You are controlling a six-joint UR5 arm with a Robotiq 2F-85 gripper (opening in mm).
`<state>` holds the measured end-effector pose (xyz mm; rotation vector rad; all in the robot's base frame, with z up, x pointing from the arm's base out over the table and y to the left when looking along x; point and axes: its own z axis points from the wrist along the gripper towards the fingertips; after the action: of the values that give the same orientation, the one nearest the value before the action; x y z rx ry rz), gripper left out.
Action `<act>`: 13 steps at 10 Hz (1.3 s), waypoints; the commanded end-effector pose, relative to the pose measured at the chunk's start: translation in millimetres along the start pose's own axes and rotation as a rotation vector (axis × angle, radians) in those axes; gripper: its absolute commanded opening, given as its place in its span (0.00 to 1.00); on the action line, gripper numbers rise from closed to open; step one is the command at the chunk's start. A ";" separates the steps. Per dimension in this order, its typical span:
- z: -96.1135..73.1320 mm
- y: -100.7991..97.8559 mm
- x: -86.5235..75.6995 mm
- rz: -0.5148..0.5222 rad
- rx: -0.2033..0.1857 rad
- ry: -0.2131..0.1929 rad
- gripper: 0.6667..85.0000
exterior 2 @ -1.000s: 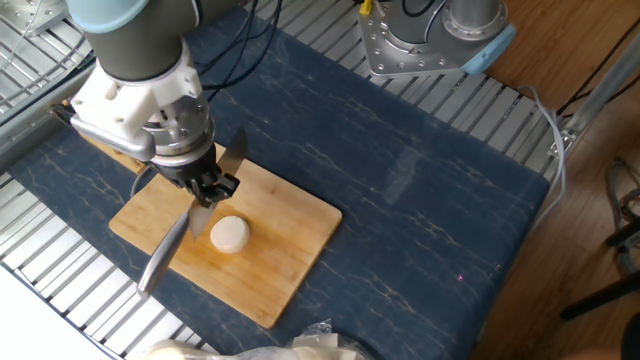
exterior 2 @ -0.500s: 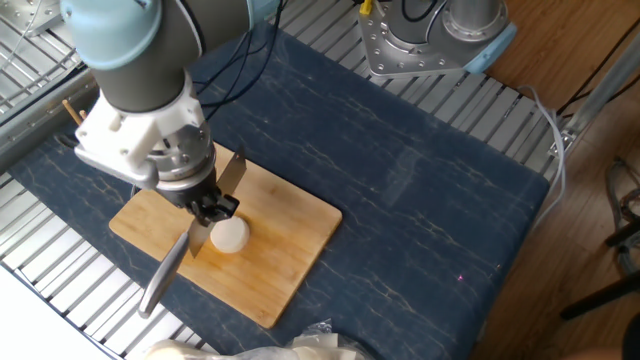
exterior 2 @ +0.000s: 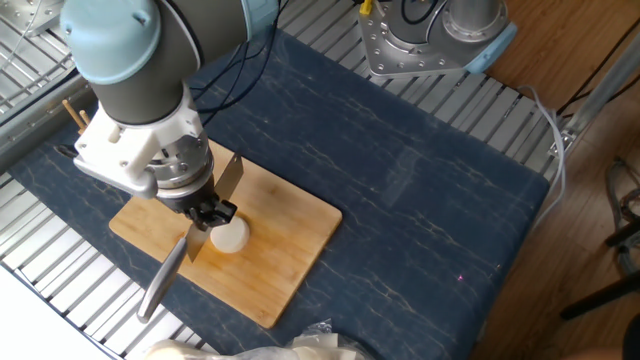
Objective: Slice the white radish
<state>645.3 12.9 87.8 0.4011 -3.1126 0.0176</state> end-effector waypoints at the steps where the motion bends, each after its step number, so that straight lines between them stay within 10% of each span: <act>1: -0.1 -0.5 -2.3 0.001 -0.012 -0.004 0.00; 13: 7.0 2.8 -3.9 0.004 -0.023 -0.007 0.00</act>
<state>647.0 15.3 82.4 0.4012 -3.1108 -0.0070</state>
